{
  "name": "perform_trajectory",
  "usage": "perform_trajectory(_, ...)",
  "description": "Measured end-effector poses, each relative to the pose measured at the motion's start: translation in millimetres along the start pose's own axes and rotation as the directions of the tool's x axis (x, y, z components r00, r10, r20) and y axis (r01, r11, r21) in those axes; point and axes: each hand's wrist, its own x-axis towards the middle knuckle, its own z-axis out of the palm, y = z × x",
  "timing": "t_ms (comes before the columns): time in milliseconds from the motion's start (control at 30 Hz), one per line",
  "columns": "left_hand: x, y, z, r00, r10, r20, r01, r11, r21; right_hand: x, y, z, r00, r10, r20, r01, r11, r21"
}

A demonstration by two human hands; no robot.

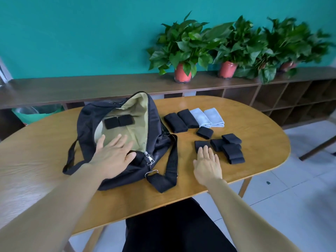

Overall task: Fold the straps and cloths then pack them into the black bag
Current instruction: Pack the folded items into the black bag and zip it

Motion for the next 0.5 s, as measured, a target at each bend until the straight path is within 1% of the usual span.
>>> perform_trajectory(167,-1,-5,2,0.999,-0.021,0.029,0.02,0.999,0.028,-7,-32,6,0.998,-0.059,-0.027,0.06,0.997,0.046)
perform_trajectory(233,-2,-7,2,0.999,-0.023,0.028,0.022,0.999,0.04,-11,-35,4,0.993,-0.091,-0.078,0.096,0.993,0.069)
perform_trajectory(333,-2,-9,1,1.0,-0.017,0.022,0.016,0.999,0.04,-20,-24,0,0.975,-0.13,-0.179,0.132,0.991,0.003)
perform_trajectory(433,-1,-9,0,0.999,-0.016,0.029,0.015,0.999,0.041,-27,-10,-2,0.978,-0.129,-0.167,0.129,0.992,-0.014)
perform_trajectory(500,-1,-7,-1,0.999,-0.016,0.039,0.015,0.999,0.044,-26,-9,-3,0.971,-0.147,-0.188,0.145,0.989,-0.027)
